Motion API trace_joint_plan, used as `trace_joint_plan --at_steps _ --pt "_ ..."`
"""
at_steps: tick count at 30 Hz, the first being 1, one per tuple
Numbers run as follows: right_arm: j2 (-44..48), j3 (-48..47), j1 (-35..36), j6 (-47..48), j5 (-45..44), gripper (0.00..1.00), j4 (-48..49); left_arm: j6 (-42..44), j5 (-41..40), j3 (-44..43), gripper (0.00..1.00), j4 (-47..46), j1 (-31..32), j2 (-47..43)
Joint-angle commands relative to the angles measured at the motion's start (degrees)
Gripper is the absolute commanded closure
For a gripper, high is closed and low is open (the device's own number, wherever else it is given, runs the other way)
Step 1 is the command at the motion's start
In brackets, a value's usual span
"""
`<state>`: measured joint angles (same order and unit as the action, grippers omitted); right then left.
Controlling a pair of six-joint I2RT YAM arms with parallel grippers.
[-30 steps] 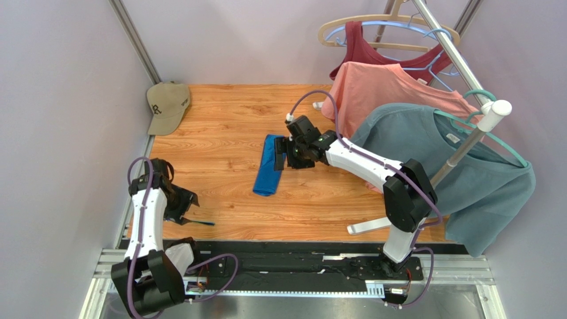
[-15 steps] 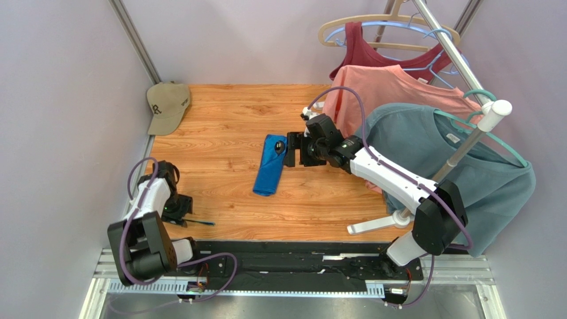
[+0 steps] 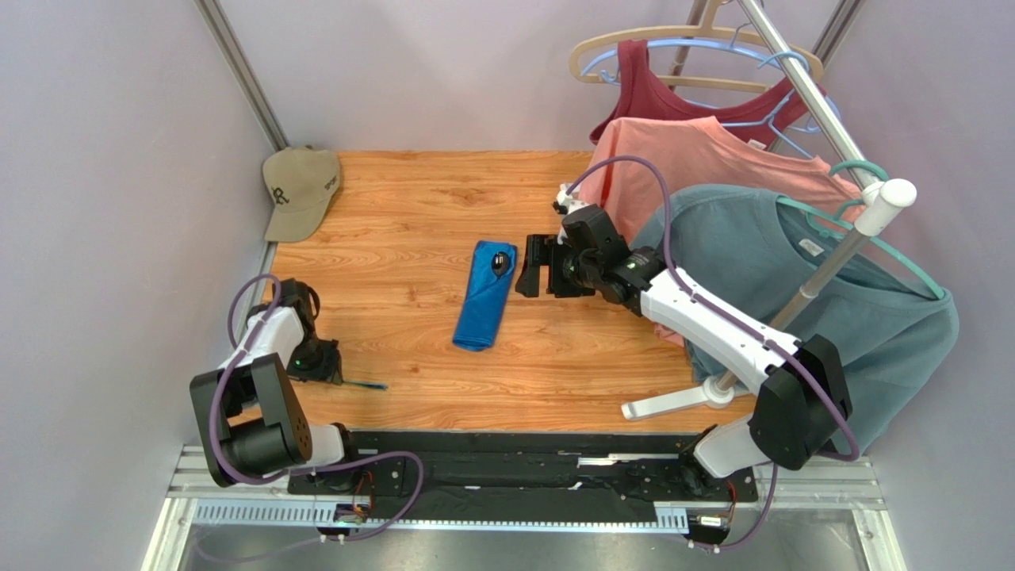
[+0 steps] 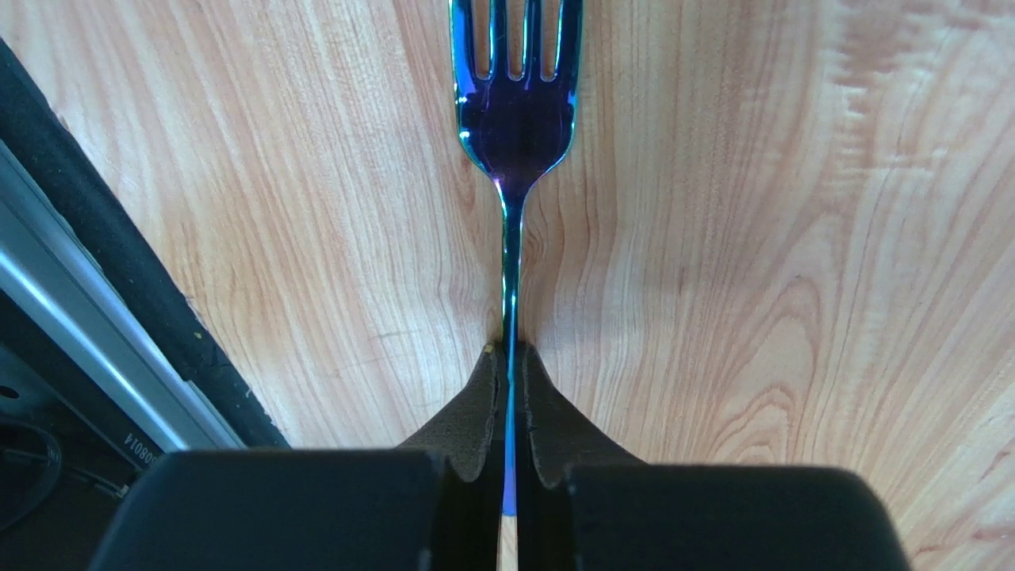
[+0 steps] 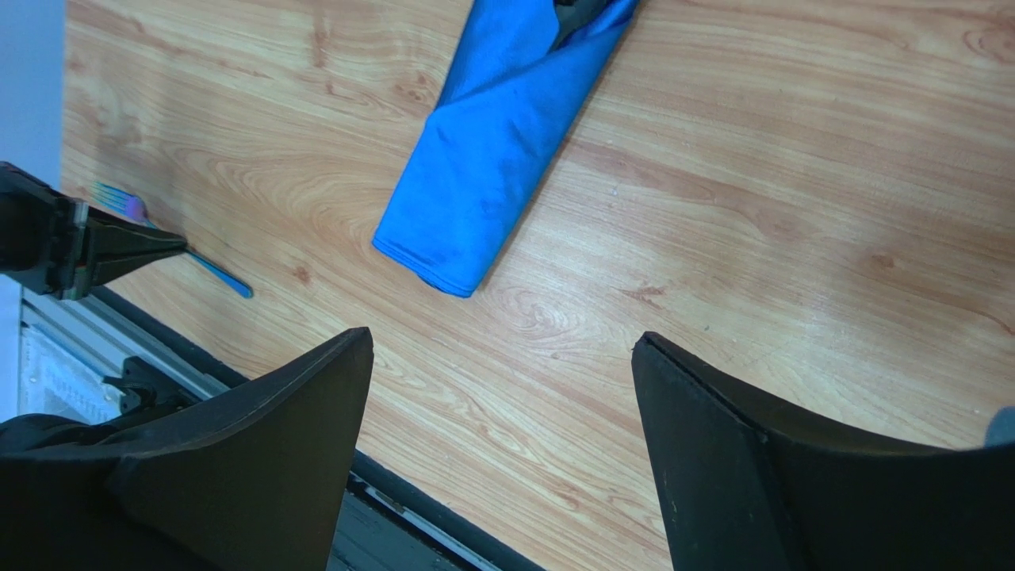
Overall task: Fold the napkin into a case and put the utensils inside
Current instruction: Pick up the fork from the corner of the board, then pass from the left arm to the right
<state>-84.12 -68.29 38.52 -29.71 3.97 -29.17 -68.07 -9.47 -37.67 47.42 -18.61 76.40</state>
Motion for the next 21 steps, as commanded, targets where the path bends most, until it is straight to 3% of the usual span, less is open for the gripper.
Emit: trace_joint_plan --at_steps 1,7,10,13,21 --pt "3.7 -0.2 -0.1 -1.4 -1.6 0.16 3.6 1.3 -0.9 2.3 1.00 -8.1 -0.5 2.4" --pt "1.9 -0.8 -0.1 -0.1 -1.3 0.16 3.1 14.6 5.5 1.0 1.00 -11.8 1.1 -4.3" --pt "0.9 -1.8 -0.5 7.0 8.0 0.15 3.8 22.9 9.1 -1.3 1.00 -12.8 3.8 -10.2" --pt "0.6 -1.3 -2.4 9.3 12.5 0.05 7.4 28.2 14.7 -2.8 1.00 -14.0 9.8 -16.9" --pt "-9.5 -10.4 -8.0 6.1 29.3 0.04 13.2 37.0 20.5 -5.1 1.00 -18.6 28.6 -26.7"
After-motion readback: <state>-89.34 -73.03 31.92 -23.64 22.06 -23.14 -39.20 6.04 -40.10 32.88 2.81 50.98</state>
